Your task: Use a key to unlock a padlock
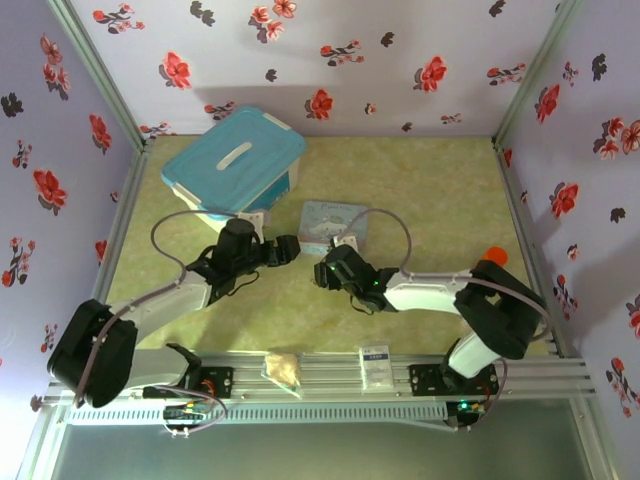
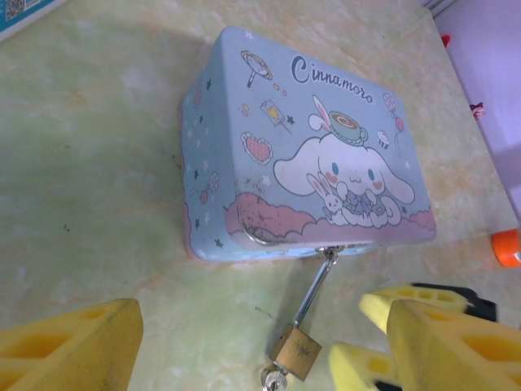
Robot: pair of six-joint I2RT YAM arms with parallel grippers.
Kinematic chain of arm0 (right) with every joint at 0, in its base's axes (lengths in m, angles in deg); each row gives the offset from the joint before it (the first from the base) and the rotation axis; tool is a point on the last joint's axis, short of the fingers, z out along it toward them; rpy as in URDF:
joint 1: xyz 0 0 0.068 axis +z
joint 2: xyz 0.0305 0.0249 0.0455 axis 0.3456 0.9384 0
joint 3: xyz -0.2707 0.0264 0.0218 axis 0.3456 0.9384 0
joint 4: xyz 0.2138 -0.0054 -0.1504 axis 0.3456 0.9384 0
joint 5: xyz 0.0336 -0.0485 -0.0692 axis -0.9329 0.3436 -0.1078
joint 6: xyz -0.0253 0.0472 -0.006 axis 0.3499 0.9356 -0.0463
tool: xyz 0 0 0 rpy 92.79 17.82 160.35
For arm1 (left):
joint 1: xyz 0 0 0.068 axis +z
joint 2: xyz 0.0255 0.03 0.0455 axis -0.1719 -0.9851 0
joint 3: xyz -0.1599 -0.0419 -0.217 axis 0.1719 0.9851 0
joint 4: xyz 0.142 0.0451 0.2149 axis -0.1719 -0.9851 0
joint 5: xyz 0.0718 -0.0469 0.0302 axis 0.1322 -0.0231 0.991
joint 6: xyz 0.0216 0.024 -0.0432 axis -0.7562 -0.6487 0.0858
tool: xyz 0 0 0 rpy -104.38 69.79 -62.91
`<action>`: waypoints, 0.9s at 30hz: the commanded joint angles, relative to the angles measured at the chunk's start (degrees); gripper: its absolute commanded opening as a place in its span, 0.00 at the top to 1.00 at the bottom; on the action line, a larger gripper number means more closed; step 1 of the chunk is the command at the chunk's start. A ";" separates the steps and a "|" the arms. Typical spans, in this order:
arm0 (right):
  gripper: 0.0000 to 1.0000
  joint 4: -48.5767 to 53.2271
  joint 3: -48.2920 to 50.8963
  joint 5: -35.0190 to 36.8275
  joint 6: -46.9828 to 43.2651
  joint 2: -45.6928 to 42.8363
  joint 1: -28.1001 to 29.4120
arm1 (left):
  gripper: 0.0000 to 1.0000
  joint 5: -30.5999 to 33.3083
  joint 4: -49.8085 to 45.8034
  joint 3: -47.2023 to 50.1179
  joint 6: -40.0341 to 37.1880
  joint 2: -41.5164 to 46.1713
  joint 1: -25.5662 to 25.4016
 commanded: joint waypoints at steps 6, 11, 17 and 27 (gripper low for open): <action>0.47 2.89 -4.29 -0.04 1.89 6.48 0.69 | 0.21 -1.05 -1.47 3.11 1.03 2.99 -0.39; 0.50 2.73 -4.77 -1.61 2.77 8.61 0.76 | 0.22 -1.03 0.80 4.68 2.03 2.79 -0.40; 0.59 1.78 -4.13 -2.78 5.70 9.55 0.79 | 0.22 -0.98 1.11 5.09 1.69 2.42 -0.40; 0.68 -2.23 0.90 -3.10 14.94 8.11 1.26 | 0.24 -0.87 1.12 4.64 1.32 1.50 -0.50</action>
